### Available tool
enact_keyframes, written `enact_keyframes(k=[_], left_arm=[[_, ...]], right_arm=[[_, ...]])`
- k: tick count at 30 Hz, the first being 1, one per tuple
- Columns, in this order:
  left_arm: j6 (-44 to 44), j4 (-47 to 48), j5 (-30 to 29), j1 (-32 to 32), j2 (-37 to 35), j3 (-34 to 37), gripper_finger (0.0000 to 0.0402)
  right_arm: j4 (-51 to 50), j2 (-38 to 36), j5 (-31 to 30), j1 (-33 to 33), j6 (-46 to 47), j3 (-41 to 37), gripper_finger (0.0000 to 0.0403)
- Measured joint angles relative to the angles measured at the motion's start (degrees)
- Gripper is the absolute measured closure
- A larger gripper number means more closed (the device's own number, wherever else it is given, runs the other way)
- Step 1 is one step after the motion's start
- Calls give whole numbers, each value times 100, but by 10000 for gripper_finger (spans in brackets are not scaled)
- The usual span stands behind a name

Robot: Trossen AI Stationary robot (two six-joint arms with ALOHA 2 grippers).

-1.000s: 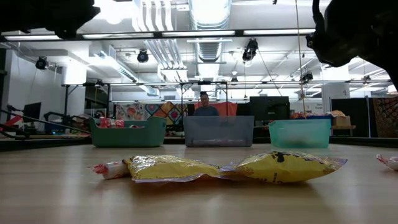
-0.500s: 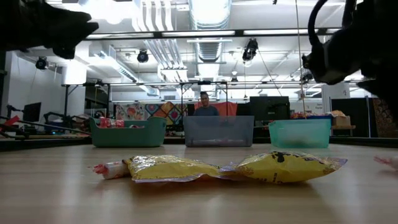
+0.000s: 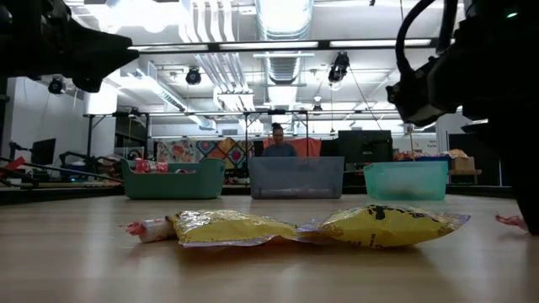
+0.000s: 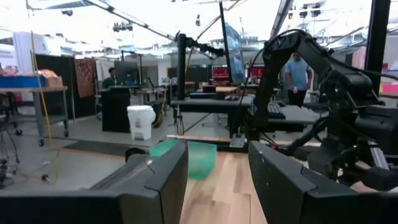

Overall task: Sort candy
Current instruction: Put the white candy into the black bin

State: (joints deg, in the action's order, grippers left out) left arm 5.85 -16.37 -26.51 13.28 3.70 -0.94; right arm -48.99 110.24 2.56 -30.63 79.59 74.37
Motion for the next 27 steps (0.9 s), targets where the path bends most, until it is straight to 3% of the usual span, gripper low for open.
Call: enact_keyframes(k=[5,10,19,27], left_arm=[[-154,148,-202,0,32,1,248],[-192,149,-439,0,31,1,248],[-399,146,-444,0,55,1,248],[-552,148,-445,0,185,1,248]], right_arm=[[96,90,58,89,-362,-11,385],[123,-147,-106,117,-563,-10,394],[94,-1082,-1435,373,-1352,2,395],[432,-1933,-2653,1279,-3270,0,395]])
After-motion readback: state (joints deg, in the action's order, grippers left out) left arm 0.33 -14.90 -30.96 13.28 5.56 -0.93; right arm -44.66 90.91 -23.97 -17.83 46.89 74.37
